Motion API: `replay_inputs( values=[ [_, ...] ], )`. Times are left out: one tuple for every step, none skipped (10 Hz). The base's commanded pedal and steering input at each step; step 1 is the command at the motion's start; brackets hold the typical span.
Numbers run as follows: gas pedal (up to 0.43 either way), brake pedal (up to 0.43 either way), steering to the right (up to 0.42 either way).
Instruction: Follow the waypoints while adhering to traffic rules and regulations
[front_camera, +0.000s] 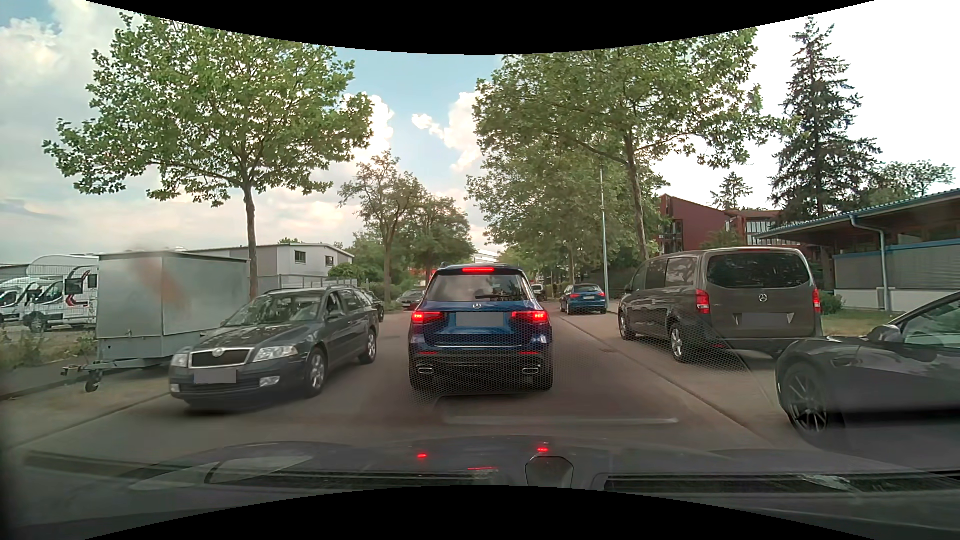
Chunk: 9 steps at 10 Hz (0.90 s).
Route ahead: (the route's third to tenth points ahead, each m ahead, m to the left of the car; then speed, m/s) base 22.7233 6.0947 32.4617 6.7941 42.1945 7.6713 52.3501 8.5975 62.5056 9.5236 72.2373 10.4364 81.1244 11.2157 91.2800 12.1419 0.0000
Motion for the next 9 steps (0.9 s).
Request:
replay_inputs(
  values=[
    [0.0,0.189,0.009],
    [0.0,0.189,0.009],
    [0.0,0.189,0.009],
    [0.0,0.189,0.009],
    [0.0,0.195,0.009],
    [0.0,0.189,0.009],
    [0.0,0.189,0.009],
    [0.0,0.189,0.009],
    [0.0,0.189,0.009]
  ],
)
